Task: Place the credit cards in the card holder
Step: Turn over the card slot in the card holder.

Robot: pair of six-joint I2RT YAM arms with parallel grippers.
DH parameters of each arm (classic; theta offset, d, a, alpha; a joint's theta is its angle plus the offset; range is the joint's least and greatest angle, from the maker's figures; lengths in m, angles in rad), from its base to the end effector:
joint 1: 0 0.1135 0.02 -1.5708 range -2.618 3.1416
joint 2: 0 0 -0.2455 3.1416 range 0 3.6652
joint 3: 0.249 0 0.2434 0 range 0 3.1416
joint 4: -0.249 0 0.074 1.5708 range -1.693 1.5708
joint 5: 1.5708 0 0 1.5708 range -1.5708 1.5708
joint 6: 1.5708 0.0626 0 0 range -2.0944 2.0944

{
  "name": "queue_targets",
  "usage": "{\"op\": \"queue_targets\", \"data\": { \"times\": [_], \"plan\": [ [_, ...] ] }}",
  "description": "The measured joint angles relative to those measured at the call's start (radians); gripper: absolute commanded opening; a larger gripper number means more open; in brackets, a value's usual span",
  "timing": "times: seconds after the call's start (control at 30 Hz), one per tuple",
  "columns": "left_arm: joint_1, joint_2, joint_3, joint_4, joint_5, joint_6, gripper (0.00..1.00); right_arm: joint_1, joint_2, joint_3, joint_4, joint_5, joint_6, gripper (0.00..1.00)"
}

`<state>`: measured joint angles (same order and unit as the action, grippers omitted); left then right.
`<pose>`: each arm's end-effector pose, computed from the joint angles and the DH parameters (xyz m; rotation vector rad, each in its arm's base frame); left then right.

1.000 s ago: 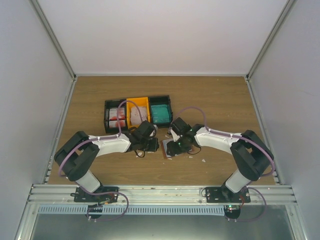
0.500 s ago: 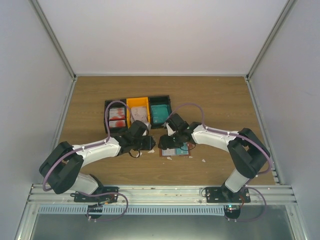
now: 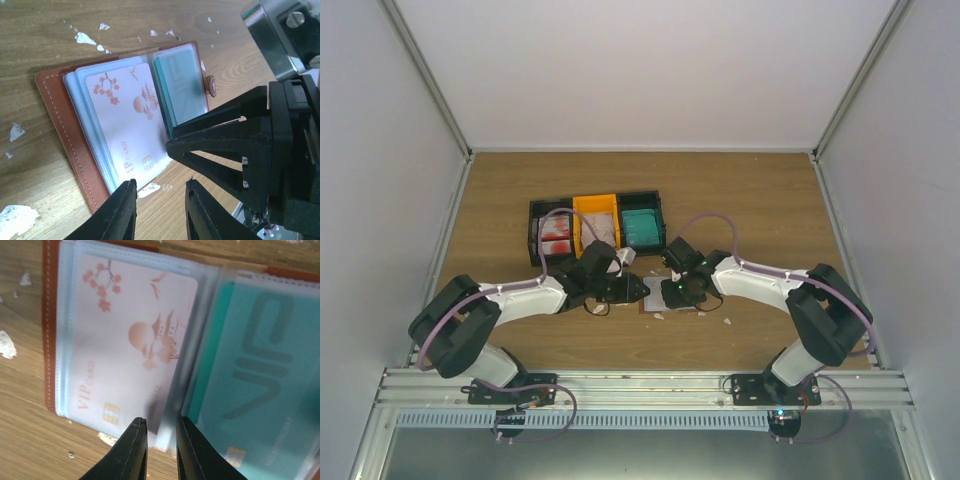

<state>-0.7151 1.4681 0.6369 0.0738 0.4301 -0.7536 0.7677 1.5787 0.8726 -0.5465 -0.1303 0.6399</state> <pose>0.2043 -0.2120 0.1339 0.1923 2.5741 -1.1584 0.1979 0.2023 0.1223 -0.2191 2.9408 0.4529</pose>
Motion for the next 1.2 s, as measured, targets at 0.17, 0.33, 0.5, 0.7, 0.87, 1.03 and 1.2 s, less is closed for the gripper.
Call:
{"op": "queue_targets", "data": {
  "times": [0.17, 0.33, 0.5, 0.7, 0.87, 1.03, 1.2],
  "plan": [
    [0.0, 0.035, -0.002, 0.022, 0.019, -0.018, 0.34, 0.0, 0.004, -0.005, -0.015, 0.022, -0.006, 0.15],
    [0.0, 0.065, -0.002, 0.035, 0.034, -0.022, 0.36, 0.0, 0.027, -0.005, -0.01, 0.022, -0.019, 0.14],
    [0.0, 0.092, -0.002, 0.036, 0.037, -0.023, 0.37, 0.0, 0.037, -0.003, -0.005, 0.021, -0.026, 0.11],
    [0.0, 0.109, -0.001, 0.04, 0.044, -0.022, 0.36, 0.001, 0.04, -0.002, -0.006, 0.026, -0.033, 0.08],
    [0.0, 0.127, 0.003, 0.046, 0.053, -0.022, 0.33, 0.001, 0.041, -0.002, -0.006, 0.029, -0.034, 0.06],
    [0.0, 0.131, 0.004, 0.057, 0.065, -0.021, 0.33, 0.001, 0.043, -0.002, -0.004, 0.029, -0.034, 0.05],
    [0.0, 0.141, 0.008, 0.077, 0.077, -0.022, 0.33, 0.001, 0.044, -0.003, 0.0, 0.028, -0.034, 0.05]
  ]
}}
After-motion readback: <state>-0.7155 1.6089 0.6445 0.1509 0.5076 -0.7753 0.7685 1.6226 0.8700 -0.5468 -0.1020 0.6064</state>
